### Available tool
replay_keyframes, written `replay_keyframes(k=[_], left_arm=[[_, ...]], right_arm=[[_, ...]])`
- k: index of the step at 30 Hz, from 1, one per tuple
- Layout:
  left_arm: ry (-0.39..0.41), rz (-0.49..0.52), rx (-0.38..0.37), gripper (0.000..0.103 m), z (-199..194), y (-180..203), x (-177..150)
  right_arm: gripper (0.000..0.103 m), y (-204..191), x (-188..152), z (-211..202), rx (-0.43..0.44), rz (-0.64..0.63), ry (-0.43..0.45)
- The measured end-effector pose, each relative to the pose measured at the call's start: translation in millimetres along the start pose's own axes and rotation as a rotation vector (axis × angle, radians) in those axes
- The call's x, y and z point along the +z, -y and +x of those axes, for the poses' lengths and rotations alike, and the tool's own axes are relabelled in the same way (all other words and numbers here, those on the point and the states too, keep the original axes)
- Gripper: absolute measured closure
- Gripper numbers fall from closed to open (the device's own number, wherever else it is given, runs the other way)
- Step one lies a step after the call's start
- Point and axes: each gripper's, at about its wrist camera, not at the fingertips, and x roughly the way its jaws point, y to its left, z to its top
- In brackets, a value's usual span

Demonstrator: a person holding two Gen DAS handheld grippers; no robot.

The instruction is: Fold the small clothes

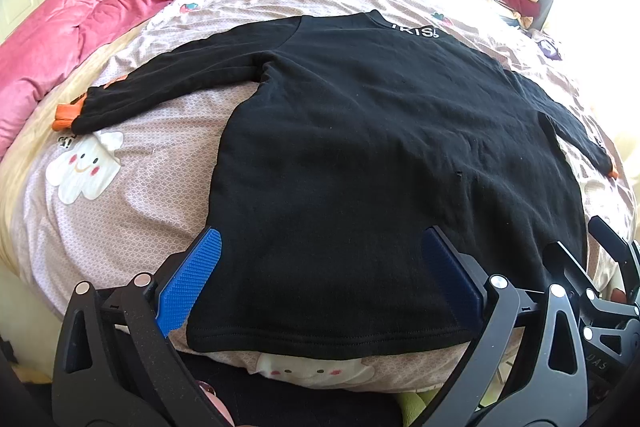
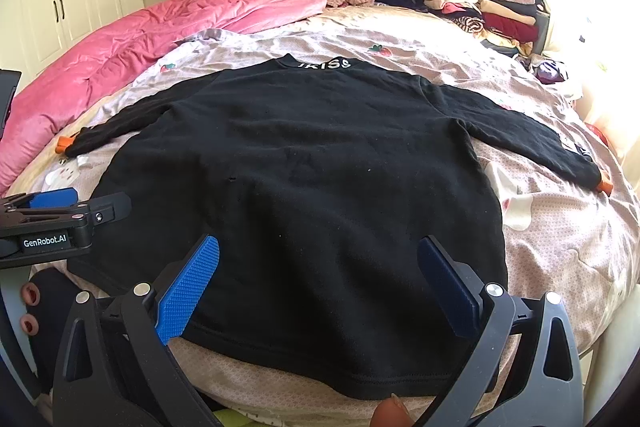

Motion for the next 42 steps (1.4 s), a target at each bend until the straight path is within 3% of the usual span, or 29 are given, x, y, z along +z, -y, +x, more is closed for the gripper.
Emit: replay_keyframes(k=[13, 22, 42], left_arm=[[-0.014, -0.01, 0.008, 0.009, 6.7, -3.0, 3.9], [-0.02, -0.016, -0.011, 0.009, 15.6, 0.2, 24.4], [-0.014, 0.0, -0.006, 0.009, 47.6, 24.5, 114.0]], right_arm=[[0.004, 2.1, 3.6, 7.2, 0.015, 0.009, -0.003], [0.004, 21.2, 14.9, 15.4, 0.004, 0.056, 0.001], [0.004, 134.3, 70.5, 40.0, -0.125, 0.252, 0.012]])
